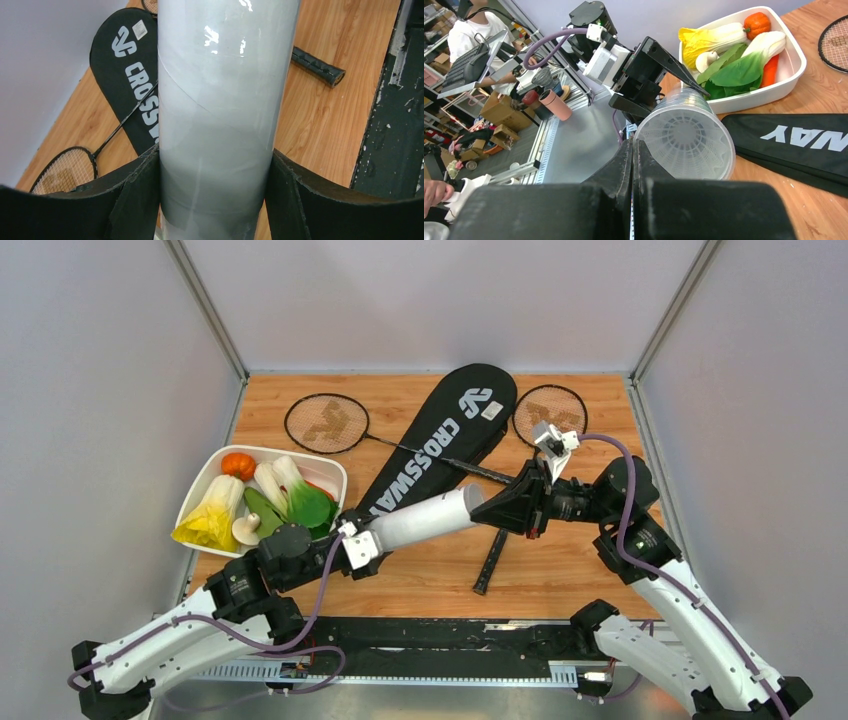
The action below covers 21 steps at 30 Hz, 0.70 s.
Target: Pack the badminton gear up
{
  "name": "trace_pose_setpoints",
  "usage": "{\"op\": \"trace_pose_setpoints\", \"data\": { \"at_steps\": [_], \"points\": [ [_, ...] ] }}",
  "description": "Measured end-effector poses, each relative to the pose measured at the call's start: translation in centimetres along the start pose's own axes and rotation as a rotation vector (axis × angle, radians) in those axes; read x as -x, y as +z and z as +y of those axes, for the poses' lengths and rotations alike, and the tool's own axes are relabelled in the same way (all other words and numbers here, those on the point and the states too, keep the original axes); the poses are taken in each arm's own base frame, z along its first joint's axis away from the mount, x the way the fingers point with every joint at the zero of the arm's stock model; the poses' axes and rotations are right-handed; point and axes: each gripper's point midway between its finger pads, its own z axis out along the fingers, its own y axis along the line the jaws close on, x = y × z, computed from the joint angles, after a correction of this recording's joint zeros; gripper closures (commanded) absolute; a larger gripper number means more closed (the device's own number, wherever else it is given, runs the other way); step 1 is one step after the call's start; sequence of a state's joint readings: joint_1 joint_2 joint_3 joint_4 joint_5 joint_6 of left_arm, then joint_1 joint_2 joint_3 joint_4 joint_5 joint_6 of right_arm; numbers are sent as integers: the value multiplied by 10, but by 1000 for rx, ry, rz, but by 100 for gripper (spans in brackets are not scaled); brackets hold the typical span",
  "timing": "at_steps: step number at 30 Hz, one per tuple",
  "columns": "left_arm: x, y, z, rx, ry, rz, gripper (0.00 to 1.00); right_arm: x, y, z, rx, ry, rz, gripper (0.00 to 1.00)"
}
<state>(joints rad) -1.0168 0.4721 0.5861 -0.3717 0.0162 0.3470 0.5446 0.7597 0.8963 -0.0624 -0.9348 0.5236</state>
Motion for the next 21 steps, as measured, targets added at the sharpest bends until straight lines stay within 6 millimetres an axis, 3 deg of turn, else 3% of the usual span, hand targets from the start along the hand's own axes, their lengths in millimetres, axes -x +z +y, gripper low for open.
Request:
{"op": "trace_pose_setpoints", "data": {
  "at_steps": [12,15,21],
  "points": [
    [4,-7,-1,-5,29,-40,44,-5,4,12,75,-12,25,99],
    [3,-11,-2,-2,40,-54,44,-9,6,13,98,3,44,85],
    [1,-14,-1,9,47,-63,44,-11,8,10,100,34,56,74]
  ]
}}
